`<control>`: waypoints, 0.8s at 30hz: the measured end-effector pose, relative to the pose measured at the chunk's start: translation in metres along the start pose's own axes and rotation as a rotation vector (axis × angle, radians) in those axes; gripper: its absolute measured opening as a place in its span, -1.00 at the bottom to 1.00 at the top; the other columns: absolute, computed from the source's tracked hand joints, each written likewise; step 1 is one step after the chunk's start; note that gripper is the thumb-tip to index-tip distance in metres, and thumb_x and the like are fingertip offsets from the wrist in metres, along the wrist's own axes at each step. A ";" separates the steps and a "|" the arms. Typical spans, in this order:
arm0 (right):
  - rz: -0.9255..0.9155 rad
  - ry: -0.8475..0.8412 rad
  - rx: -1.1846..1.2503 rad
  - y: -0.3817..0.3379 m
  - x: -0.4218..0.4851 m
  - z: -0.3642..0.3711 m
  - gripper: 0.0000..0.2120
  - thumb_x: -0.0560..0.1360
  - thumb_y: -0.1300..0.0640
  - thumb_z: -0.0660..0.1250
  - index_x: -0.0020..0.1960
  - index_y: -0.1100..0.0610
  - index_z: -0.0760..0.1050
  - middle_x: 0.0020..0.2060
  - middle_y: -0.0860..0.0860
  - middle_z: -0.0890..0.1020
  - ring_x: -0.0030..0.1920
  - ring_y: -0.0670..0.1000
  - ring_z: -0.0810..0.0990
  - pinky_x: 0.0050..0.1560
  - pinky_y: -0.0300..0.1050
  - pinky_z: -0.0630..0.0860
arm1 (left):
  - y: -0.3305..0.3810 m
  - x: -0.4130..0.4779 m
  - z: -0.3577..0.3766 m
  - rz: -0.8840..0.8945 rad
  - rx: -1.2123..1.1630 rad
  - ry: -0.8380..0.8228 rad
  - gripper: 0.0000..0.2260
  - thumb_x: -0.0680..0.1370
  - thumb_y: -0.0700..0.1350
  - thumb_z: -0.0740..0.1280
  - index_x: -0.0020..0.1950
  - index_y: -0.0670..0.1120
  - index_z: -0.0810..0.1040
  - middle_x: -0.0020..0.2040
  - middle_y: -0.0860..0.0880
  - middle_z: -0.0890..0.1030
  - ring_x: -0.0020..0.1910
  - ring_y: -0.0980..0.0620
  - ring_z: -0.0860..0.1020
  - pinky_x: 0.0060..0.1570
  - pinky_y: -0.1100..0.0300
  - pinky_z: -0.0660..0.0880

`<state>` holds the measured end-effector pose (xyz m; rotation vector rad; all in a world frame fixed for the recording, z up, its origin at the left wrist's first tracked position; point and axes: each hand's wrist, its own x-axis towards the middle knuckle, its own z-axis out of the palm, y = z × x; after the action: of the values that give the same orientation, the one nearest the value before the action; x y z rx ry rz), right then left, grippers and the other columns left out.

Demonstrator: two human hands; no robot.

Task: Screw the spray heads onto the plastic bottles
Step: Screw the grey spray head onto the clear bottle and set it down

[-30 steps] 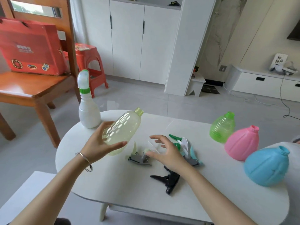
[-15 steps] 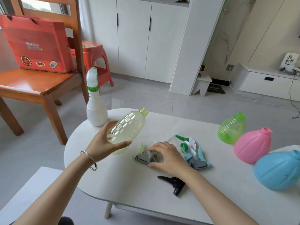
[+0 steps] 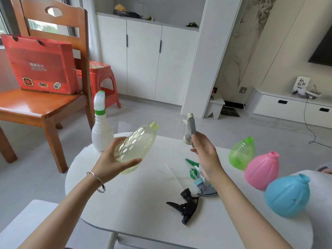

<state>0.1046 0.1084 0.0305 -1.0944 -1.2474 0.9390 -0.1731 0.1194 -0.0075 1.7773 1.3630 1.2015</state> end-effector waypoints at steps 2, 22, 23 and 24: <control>0.043 0.063 0.149 -0.012 0.008 -0.010 -0.76 0.54 -0.08 0.17 0.02 0.03 0.52 -0.08 -0.12 0.62 -0.03 -0.13 0.57 0.00 -0.19 0.42 | 0.001 -0.002 0.001 -0.010 0.018 0.002 -0.36 0.15 0.20 0.52 0.18 0.18 0.40 0.07 0.20 0.56 0.04 0.41 0.50 -0.13 0.61 0.37; 0.205 0.217 0.521 -0.015 0.009 -0.062 -0.77 0.63 0.05 0.08 -0.05 0.08 0.48 -0.02 0.00 0.64 -0.08 -0.04 0.62 -0.03 -0.14 0.48 | -0.003 -0.003 0.015 -0.035 0.145 -0.051 -0.34 0.26 0.02 0.59 0.28 0.11 0.38 0.20 -0.01 0.45 0.15 0.10 0.42 0.17 0.24 0.31; 0.205 0.204 0.508 -0.014 0.009 -0.059 -0.77 0.62 0.05 0.09 -0.05 0.08 0.48 -0.02 0.01 0.64 -0.08 -0.04 0.62 -0.04 -0.14 0.48 | -0.001 -0.003 0.016 -0.026 0.139 -0.056 -0.34 0.26 0.02 0.59 0.28 0.12 0.38 0.20 -0.01 0.45 0.15 0.11 0.42 0.17 0.25 0.31; 0.208 0.189 0.497 -0.013 0.009 -0.056 -0.77 0.62 0.05 0.09 -0.05 0.09 0.49 -0.01 0.01 0.64 -0.09 -0.04 0.63 -0.05 -0.14 0.49 | 0.002 -0.003 0.017 -0.016 0.134 -0.063 -0.34 0.26 0.02 0.59 0.28 0.13 0.37 0.20 0.00 0.45 0.14 0.12 0.43 0.16 0.26 0.31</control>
<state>0.1609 0.1072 0.0455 -0.8970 -0.7000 1.1947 -0.1574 0.1169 -0.0139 1.8760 1.4483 1.0584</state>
